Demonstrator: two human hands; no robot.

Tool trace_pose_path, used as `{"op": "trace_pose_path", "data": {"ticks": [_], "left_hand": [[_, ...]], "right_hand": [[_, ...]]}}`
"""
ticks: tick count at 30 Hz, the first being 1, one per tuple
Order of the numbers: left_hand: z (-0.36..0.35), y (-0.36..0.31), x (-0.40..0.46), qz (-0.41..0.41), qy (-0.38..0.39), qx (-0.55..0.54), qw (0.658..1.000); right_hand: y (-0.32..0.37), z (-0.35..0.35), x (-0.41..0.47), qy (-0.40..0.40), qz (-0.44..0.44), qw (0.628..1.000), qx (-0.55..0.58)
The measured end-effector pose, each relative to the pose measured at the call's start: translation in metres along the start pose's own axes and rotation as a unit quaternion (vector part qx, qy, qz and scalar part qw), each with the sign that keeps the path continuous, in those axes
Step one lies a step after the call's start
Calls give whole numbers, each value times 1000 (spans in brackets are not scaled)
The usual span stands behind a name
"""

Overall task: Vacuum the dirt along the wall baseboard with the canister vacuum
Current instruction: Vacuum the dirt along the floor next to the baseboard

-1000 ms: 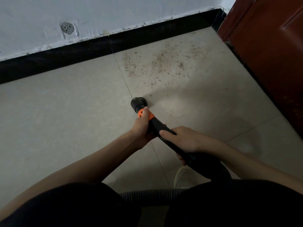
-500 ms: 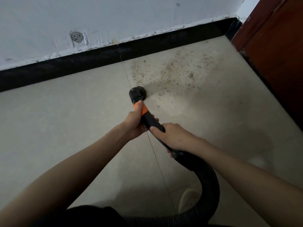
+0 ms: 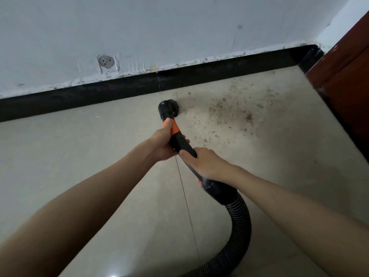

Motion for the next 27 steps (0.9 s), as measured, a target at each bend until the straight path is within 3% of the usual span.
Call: {"op": "trace_pose_path", "data": {"ticks": [12,23,27], "left_hand": [[-14,-65,-10,-7,-70,-92,993],[-4,-68,-37,-67,-90,-222,969],[10,-69,-43,-69,-91,-260,959]], "right_hand": [[70,44,30,11,42,998,-40],[63,77,-1,121,25,992,-25],[63,73,-20,74,52,995,-40]]}}
Point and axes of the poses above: each hand's wrist, its own x-axis towards the middle knuckle, its own z-axis out of the back of the hand, y = z × x, the point moved 2 cm from there along x, towards the middle knuckle, and after that the axes turned 1 degree about y, right-handed, at the moved point
